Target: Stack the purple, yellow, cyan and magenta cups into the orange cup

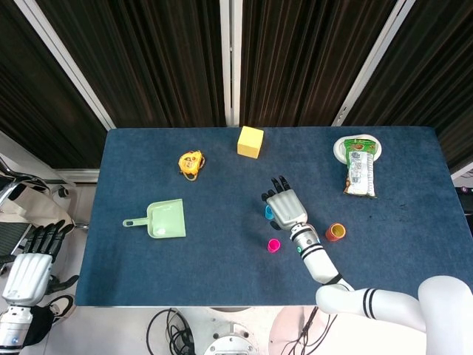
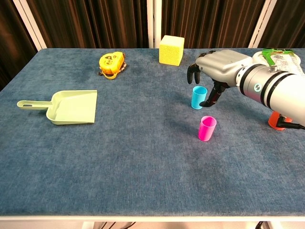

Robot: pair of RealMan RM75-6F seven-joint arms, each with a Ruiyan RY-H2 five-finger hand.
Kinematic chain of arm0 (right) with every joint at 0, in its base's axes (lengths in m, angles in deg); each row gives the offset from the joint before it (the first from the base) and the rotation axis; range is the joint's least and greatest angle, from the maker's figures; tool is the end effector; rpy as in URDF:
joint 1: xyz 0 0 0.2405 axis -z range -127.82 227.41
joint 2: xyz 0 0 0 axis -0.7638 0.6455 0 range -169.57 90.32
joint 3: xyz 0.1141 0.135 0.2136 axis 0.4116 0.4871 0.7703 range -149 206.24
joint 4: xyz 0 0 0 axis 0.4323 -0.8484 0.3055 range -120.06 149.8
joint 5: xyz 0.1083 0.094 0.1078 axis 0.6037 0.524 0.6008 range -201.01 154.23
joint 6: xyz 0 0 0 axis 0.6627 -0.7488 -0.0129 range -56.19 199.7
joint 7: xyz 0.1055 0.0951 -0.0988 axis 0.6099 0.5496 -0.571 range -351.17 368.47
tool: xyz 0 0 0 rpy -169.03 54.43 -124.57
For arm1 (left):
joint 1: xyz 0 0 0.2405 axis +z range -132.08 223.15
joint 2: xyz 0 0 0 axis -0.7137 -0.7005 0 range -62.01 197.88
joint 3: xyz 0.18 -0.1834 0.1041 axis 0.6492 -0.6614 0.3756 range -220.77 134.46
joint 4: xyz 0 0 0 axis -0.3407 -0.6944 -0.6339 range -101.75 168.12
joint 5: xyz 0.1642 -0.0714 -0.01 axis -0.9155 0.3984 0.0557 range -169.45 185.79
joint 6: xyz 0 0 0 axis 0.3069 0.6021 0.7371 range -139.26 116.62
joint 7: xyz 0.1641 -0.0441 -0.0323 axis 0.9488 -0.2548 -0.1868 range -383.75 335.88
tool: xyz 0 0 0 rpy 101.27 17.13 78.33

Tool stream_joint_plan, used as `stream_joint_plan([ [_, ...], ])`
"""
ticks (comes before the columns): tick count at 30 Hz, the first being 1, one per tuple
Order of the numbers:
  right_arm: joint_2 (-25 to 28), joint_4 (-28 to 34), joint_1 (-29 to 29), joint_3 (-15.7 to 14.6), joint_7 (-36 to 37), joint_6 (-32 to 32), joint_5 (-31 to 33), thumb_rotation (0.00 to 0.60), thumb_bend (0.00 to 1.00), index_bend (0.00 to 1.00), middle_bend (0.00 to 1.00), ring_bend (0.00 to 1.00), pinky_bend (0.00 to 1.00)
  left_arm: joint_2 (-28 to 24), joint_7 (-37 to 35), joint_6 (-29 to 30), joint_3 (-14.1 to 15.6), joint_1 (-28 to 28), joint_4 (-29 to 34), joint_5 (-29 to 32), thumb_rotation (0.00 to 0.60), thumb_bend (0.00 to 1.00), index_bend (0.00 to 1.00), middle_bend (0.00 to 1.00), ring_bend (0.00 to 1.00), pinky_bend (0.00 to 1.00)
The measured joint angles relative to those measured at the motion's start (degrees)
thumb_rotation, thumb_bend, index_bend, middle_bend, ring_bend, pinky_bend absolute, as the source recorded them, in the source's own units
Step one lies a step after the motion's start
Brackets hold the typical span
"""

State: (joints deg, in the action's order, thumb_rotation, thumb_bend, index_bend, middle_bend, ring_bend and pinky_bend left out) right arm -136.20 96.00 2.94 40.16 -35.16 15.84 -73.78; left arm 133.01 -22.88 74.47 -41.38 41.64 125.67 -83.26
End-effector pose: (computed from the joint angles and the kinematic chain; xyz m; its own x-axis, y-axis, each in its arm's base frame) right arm -0.1437 -0.3873 -0.0367 0.6519 -0.2229 0.7248 -0.7456 -0.3626 0.5591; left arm -0.3109 0.1880 0.1735 0.4043 0.0764 0.9114 0.9133 -0.0879 -0.3978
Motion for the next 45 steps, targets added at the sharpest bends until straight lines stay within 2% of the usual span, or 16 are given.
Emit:
stream_joint_plan([
  [7,-1.0,-1.2,-0.6,-0.6,-0.8,-0.8,1.1,0.6,0.21,0.4,0.39,0.09,0.0,-0.1,0.0,0.0,0.0,0.0,0.1,0.1,0.6,0.01,0.0,0.0,0.0,0.0],
  [14,-1.9,-2.3,-0.8,-1.0,-0.4,-1.9,0.4,0.6,0.26,0.51,0.47,0.15,0.0,-0.3,-0.1,-0.1,0.0,0.1,0.2,0.3,0.6,0.01,0.0,0.0,0.0,0.0],
  [23,-0.1,-0.1,-0.4,-1.0,0.3,-3.4,-0.5,0.6,0.26,0.53,0.49,0.16,0.0,-0.3,0.0,-0.1,0.0,0.1,0.2,0.3,0.6,0.01,0.0,0.0,0.0,0.0],
  [29,6.8,7.3,1.6,-0.7,2.4,-6.0,-2.9,0.6,0.26,0.55,0.51,0.17,0.0,-0.3,0.0,-0.2,-0.1,0.0,0.3,0.1,0.6,0.01,0.0,0.0,0.0,0.0],
  [35,16.9,16.2,5.6,-1.8,5.6,-9.2,-6.7,0.6,0.26,0.56,0.52,0.17,0.0,0.0,0.8,-0.5,-0.2,-0.3,0.5,0.2,0.6,0.01,0.0,0.0,0.0,0.0],
  [39,23.6,20.5,9.3,-4.1,8.2,-11.1,-10.2,0.6,0.27,0.56,0.52,0.17,0.0,0.0,1.4,-0.7,-0.3,-0.5,0.8,0.1,0.6,0.01,0.0,0.0,0.0,0.0],
  [45,29.6,23.0,13.3,-8.1,10.6,-11.6,-12.9,0.6,0.27,0.56,0.52,0.17,0.0,0.2,2.4,-1.2,-0.3,-0.8,1.4,-0.1,0.6,0.01,0.0,0.0,0.0,0.0],
])
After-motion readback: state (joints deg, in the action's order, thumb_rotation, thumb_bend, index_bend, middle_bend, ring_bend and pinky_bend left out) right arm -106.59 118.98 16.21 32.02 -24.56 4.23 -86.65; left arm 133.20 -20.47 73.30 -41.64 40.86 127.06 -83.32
